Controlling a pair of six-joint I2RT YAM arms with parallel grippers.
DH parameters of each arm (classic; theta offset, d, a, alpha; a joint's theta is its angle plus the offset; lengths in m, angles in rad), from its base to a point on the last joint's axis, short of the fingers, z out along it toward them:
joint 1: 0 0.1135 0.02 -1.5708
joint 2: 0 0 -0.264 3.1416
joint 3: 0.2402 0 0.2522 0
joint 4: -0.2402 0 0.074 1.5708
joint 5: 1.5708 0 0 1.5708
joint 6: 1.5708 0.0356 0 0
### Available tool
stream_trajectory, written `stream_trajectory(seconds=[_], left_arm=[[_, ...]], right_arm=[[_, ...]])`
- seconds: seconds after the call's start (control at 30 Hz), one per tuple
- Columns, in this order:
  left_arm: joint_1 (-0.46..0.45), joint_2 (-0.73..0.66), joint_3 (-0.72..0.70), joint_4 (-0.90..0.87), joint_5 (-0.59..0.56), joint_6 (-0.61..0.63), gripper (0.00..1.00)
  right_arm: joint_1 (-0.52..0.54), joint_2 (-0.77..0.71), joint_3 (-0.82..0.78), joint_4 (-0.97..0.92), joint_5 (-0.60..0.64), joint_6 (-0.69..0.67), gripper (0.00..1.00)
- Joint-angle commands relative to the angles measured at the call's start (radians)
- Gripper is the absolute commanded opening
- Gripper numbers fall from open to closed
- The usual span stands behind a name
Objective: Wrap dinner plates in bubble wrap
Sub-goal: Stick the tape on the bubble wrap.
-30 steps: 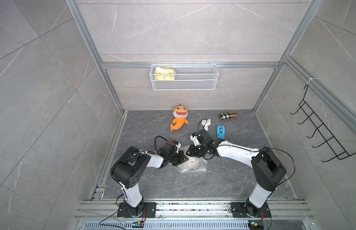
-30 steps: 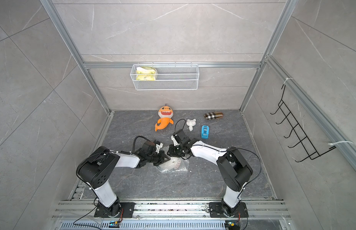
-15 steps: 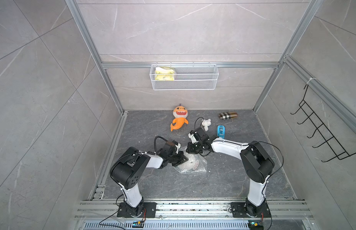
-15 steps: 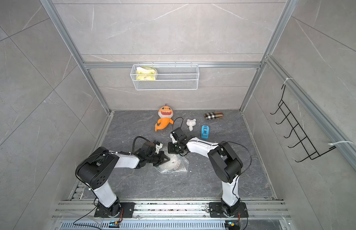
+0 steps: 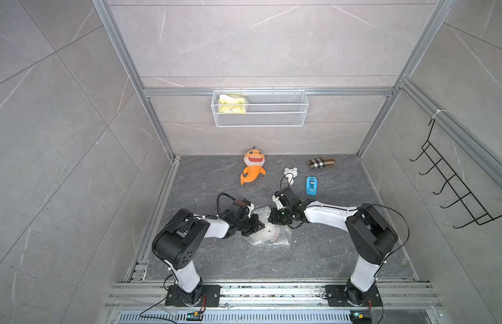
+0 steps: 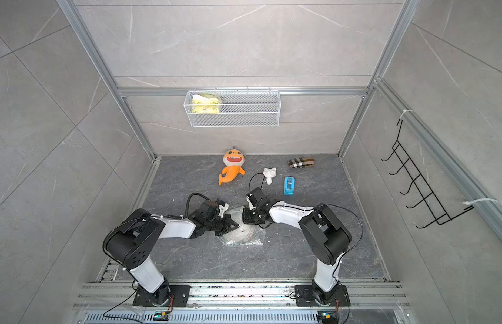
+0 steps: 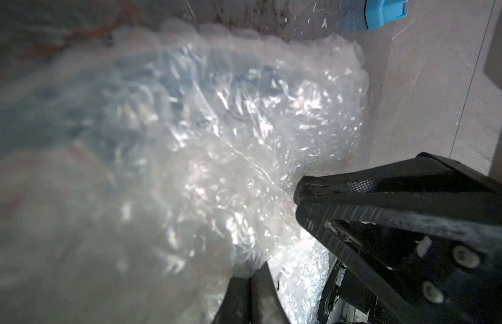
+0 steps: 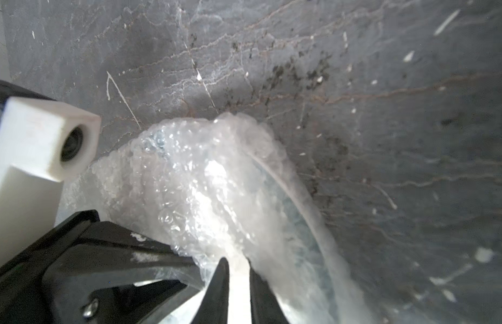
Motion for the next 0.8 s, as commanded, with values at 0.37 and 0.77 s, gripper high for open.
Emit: stream_trajectory(seconds=[0.37, 0.77], left_arm=[[-0.001, -0.087, 0.017, -0.321, -0.064, 0.058, 0.09], [0.025, -0.265, 0.154, -0.517, -0.122, 0.099, 0.08]], right_arm=[[-0.001, 0.087, -0.117, 0.039, -0.004, 0.042, 0.02], [-0.001, 0.107, -0.133, 0.032, 0.018, 0.047, 0.0]])
